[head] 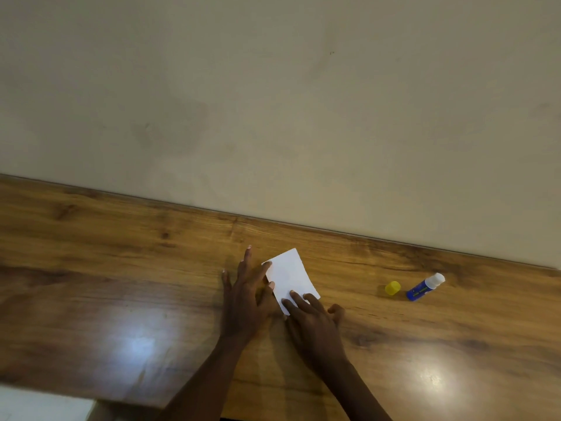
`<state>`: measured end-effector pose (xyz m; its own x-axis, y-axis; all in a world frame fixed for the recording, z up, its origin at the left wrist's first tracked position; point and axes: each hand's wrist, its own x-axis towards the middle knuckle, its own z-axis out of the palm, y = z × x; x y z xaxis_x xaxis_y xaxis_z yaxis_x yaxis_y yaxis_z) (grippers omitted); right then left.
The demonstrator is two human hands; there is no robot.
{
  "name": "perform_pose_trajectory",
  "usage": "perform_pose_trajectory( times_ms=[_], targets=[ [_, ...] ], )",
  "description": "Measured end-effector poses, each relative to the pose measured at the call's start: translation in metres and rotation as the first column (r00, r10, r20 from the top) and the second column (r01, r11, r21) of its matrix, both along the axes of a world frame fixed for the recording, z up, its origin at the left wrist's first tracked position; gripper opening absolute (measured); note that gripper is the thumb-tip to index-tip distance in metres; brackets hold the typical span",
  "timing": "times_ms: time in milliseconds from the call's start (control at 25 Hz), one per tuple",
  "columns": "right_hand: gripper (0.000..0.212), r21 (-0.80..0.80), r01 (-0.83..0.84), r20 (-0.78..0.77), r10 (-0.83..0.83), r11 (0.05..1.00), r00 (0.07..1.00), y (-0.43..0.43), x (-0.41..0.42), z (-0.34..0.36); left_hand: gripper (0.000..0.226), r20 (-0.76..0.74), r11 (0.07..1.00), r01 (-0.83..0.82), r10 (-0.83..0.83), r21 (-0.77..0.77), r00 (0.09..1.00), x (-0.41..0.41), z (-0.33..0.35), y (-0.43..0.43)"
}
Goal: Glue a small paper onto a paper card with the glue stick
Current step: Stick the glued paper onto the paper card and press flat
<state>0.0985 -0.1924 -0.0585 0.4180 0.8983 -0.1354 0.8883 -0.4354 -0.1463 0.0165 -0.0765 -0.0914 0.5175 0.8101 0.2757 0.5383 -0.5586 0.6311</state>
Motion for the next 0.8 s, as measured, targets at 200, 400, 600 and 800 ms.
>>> perform_pose_trajectory(
  times_ms=[200,400,600,800],
  targets=[
    [0.041,0.021,0.05,-0.088,-0.048,0.999,0.995,0.038,0.008,0.008,0.055,-0.003,1.0,0.014,-0.014,-0.007,1.0,-0.002,-0.004,0.001],
    [0.04,0.01,0.108,-0.077,-0.107,0.994,0.991,0.069,0.032,0.012,0.058,-0.01,0.998,0.036,-0.037,-0.041,0.999,-0.001,-0.007,0.002],
    [0.036,0.112,0.162,-0.172,-0.142,0.98,0.975,0.062,0.037,0.019,0.064,-0.026,0.997,0.049,-0.05,-0.056,0.998,-0.002,-0.003,0.003],
    [0.034,0.34,0.317,-0.26,-0.235,0.886,0.936,0.031,0.06,0.037,0.067,-0.051,0.982,-0.005,-0.005,-0.187,0.999,0.008,0.015,0.003]
  ],
)
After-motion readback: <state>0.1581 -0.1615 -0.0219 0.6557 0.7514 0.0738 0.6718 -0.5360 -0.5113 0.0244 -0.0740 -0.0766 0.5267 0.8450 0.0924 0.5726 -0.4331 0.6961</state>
